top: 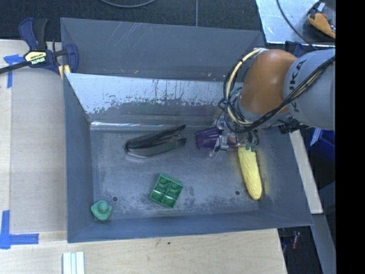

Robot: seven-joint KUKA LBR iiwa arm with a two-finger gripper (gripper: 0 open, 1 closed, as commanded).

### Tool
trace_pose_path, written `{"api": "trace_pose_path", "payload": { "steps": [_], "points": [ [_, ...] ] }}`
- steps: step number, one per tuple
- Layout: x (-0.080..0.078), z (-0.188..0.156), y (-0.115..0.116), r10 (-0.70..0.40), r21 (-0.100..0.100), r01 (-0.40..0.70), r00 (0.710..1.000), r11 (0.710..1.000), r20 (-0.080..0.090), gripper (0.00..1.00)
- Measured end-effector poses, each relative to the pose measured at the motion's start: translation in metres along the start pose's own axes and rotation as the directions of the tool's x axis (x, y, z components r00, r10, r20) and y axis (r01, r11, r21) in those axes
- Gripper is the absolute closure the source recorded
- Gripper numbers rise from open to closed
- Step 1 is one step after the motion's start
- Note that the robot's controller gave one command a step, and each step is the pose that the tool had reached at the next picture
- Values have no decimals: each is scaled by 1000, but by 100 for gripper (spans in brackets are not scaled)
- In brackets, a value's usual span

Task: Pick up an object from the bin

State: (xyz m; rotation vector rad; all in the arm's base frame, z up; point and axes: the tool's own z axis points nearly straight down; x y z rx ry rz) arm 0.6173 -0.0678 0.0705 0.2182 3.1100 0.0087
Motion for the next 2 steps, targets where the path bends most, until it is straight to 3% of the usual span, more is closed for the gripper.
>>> {"api": "trace_pose_path", "payload": {
  "steps": [1,2],
  "points": [
    [2,-24,1,0,-1,0,1000,1000,-7,100],
    [0,-58,0,0,-1,0,1000,1000,-2,100]
  ]
}}
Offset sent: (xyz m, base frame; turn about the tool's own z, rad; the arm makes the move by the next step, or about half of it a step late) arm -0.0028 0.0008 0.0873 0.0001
